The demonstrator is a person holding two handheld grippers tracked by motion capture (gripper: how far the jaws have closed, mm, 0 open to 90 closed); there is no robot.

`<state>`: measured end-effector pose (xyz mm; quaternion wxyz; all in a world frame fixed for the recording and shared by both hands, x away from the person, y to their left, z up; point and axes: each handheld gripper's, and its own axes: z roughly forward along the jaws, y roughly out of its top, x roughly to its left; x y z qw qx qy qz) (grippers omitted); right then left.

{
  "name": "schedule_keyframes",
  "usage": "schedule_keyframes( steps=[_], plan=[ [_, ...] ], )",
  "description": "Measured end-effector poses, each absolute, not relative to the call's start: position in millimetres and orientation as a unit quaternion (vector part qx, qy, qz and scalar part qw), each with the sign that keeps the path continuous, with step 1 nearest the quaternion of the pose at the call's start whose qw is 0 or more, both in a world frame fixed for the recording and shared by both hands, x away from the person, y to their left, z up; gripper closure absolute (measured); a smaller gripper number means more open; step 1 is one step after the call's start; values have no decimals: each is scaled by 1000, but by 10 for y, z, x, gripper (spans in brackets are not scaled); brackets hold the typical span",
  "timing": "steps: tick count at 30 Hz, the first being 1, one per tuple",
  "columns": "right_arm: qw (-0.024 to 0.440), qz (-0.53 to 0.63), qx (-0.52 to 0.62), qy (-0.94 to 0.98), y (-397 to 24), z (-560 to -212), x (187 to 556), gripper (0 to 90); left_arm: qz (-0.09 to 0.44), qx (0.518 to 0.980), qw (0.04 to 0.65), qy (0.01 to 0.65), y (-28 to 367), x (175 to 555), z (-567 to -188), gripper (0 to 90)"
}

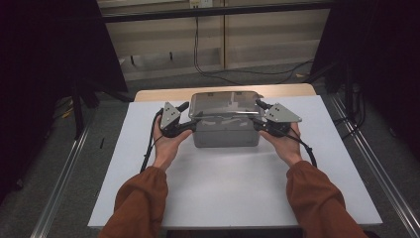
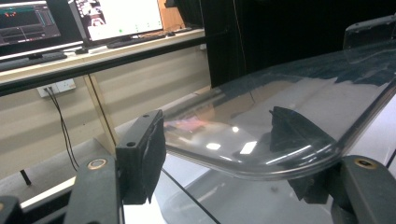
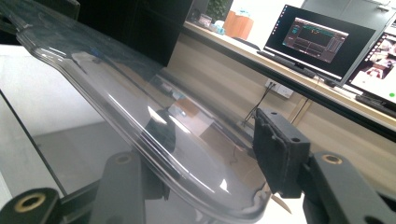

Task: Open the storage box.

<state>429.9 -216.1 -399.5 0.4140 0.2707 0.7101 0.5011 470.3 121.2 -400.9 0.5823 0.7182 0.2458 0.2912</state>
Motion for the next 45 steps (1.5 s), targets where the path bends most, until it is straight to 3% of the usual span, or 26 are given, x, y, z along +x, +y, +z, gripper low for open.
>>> schedule_keyframes(
  steps=[17,25,28,35,39,45],
  plan=[
    [393,522,282,703,-2184,-3899,4385,496,293,715,588,239,1202,4742,-3923,421],
    [375,543,301,688,-2222,-3898,4426,454,291,709,593,248,1202,4780,-3895,412],
    [387,542,308,680,-2240,-3890,4433,386,294,710,590,247,1206,4801,-3869,418],
    [379,541,307,685,-2258,-3840,4483,406,297,710,589,246,1204,4825,-3843,419],
    [384,540,307,683,-2259,-3821,4523,399,291,704,597,250,1218,4848,-3825,487],
    [380,537,307,688,-2254,-3789,4592,410,292,701,601,251,1224,4877,-3828,516]
  ],
)
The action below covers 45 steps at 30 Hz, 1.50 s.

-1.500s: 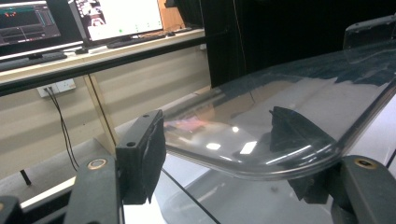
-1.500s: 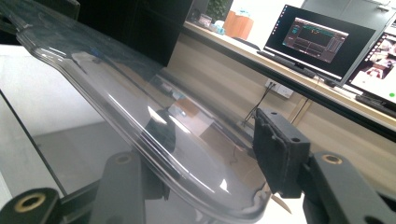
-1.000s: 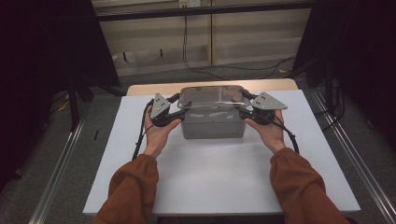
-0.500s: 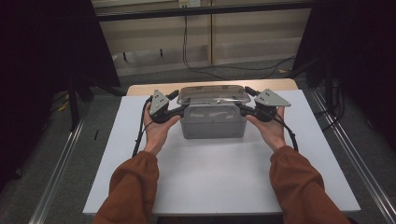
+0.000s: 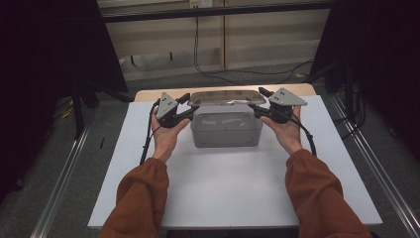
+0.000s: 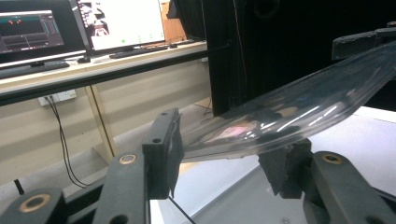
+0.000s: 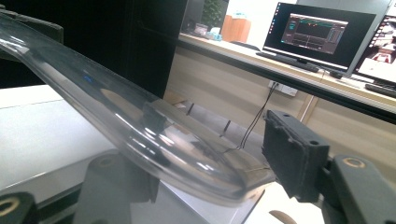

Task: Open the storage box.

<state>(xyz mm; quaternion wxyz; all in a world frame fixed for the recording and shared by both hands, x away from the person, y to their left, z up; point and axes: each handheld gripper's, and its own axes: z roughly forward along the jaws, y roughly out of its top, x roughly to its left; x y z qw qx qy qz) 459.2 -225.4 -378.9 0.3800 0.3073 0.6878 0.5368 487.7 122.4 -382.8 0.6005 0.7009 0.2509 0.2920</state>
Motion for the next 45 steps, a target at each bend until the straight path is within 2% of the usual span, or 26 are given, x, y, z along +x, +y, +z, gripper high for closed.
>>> schedule_keyframes(
  steps=[9,11,21,45],
  plan=[
    [376,536,313,688,-2264,-3816,4694,456,301,709,589,244,1222,4947,-3803,513],
    [373,535,317,689,-2275,-3821,4725,464,301,710,589,241,1218,4962,-3804,555],
    [371,537,319,687,-2283,-3781,4773,481,303,705,591,248,1257,5025,-3792,616],
    [365,535,327,688,-2349,-3832,4949,524,300,699,595,261,1260,5120,-3729,666]
  ],
)
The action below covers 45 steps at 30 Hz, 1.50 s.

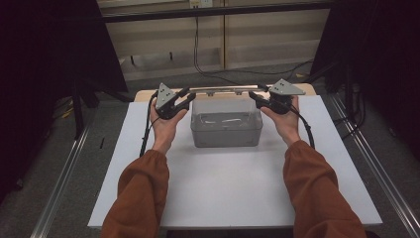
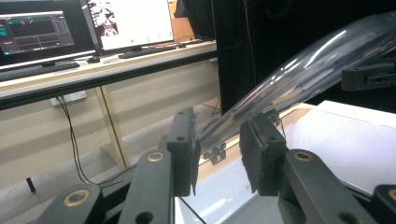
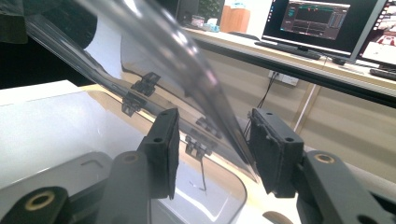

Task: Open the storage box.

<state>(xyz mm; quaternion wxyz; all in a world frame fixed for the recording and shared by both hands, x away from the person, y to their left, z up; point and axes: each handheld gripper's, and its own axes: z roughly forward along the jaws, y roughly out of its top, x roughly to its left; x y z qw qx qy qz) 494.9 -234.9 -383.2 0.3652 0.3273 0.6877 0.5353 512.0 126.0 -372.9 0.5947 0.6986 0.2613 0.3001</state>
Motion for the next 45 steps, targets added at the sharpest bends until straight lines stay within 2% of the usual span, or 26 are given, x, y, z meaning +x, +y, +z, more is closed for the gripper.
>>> schedule_keyframes(
  steps=[11,14,22,24,30,34,38,45],
  plan=[
    [363,539,327,686,-2343,-3807,5016,562,305,701,591,259,1231,5188,-3714,661],
    [361,539,328,686,-2347,-3793,5028,563,307,700,588,263,1216,5205,-3704,618],
    [357,544,330,684,-2359,-3775,5066,566,311,702,584,262,1208,5267,-3719,618],
    [355,546,331,683,-2361,-3774,5068,567,313,700,583,270,1215,5294,-3740,585],
    [352,550,333,680,-2373,-3773,5092,568,308,702,579,277,1208,5375,-3791,571],
    [350,550,334,681,-2372,-3750,5111,574,303,702,583,277,1195,5427,-3808,588],
    [351,554,336,676,-2378,-3741,5139,581,303,702,581,279,1190,5473,-3846,649],
    [353,552,336,676,-2384,-3725,5174,592,299,700,581,287,1175,5540,-3886,675]
  ],
)
